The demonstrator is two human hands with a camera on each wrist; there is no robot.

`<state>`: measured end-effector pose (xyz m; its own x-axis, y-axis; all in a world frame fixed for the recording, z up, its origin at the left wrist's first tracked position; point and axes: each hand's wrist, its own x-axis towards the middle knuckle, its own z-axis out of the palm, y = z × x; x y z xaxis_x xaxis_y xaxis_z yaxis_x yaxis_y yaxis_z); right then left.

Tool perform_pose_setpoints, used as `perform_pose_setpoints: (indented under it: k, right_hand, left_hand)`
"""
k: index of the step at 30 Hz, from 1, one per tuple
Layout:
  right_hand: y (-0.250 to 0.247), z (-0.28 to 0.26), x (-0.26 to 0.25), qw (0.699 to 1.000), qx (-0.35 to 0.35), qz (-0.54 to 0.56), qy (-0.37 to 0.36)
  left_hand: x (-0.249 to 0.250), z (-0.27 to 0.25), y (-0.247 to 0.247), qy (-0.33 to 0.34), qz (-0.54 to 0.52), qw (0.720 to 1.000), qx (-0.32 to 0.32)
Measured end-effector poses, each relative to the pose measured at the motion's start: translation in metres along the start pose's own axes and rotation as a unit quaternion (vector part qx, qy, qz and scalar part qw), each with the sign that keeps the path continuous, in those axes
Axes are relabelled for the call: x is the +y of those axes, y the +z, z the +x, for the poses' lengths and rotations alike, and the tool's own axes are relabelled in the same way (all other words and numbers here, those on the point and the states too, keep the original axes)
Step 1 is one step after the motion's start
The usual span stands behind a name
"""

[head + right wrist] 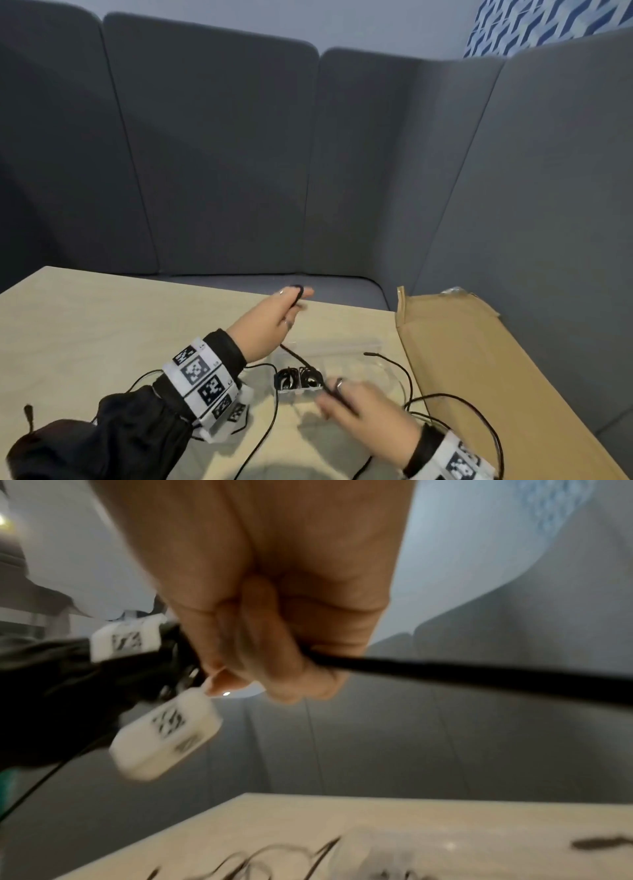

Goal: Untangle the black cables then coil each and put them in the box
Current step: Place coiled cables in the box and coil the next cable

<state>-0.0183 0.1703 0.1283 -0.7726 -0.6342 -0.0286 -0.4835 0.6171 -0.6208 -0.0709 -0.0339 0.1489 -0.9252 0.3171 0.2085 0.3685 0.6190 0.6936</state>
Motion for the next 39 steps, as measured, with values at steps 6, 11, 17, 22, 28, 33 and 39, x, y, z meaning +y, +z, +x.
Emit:
perform_pose_setpoints:
  k: [6, 11, 17, 22, 28, 33, 39]
  right_hand:
    - [-0.059, 0.001, 0.016, 0.939, 0.335, -0.074, -0.009]
    - [-0.045, 0.020, 0.018, 0.985, 0.173, -0.011, 0.014]
    - [0.014, 0.009, 0.004, 0.990, -0.095, 0.108, 0.009]
    - [-0.021, 0.009, 0.019, 0.999, 0.039, -0.005, -0.002]
    - [-0.060, 0.017, 0.026, 0.944, 0.249, -0.216, 0.011]
    - [-0.020, 0.016, 0.048, 0.989, -0.013, -0.140, 0.035]
    - [0.002, 0.004, 0.017, 0.997, -0.056, 0.047, -0.018]
  left_hand:
    - [0.019, -0.021, 0.019, -0.116, -0.290, 0.927, -0.209]
    - [0.057, -0.027, 0.015, -0.011, -0.567, 0.807, -0.166]
    - [0.034, -0.007, 0.007, 0.006, -0.364, 0.930, 0.057]
    - [-0.004, -0.012, 0.017, -0.072, 0.049, 0.994, -0.062]
    - [0.025, -0.025, 0.016, -0.103, -0.352, 0.897, -0.248]
    - [0.035, -0.014, -0.002, -0.038, -0.676, 0.733, -0.071]
    - [0.015, 0.005, 0.016, -0.047, -0.301, 0.950, 0.063]
